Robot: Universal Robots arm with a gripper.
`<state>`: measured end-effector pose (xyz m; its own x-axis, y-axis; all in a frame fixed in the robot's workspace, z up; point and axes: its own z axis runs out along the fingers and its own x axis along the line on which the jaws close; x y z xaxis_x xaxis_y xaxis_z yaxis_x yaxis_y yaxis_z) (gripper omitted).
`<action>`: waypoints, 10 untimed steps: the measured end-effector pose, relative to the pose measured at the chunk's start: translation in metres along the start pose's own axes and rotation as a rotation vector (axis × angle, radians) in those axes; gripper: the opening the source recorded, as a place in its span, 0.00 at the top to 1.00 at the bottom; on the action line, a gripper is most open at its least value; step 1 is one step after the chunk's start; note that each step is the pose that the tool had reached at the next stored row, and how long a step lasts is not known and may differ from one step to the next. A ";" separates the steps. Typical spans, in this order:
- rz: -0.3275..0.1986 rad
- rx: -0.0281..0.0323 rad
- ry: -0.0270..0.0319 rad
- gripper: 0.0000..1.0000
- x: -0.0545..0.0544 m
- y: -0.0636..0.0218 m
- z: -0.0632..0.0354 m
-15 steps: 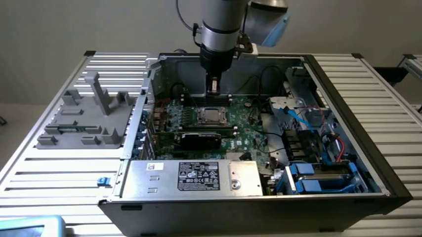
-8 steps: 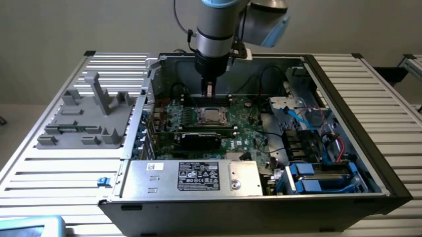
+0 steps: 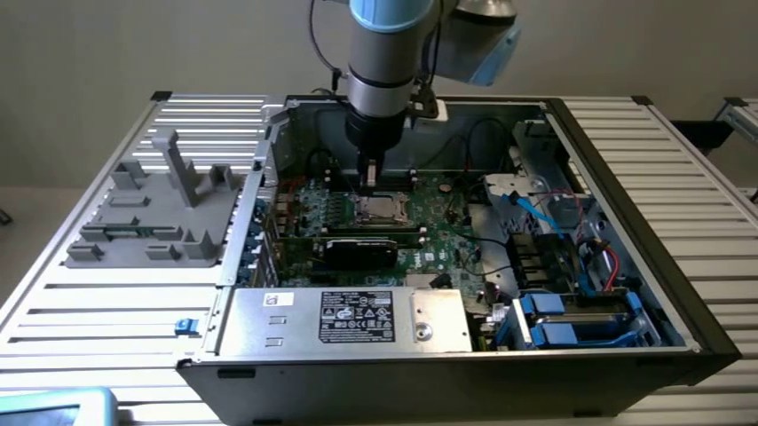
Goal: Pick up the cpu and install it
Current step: 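Close the cpu cover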
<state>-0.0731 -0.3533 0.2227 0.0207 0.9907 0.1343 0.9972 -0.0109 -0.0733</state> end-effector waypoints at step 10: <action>0.000 0.0001 -0.0001 0.89 -0.006 -0.0064 0.0111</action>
<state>-0.0803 -0.3574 0.2114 0.0208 0.9907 0.1342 0.9972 -0.0110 -0.0734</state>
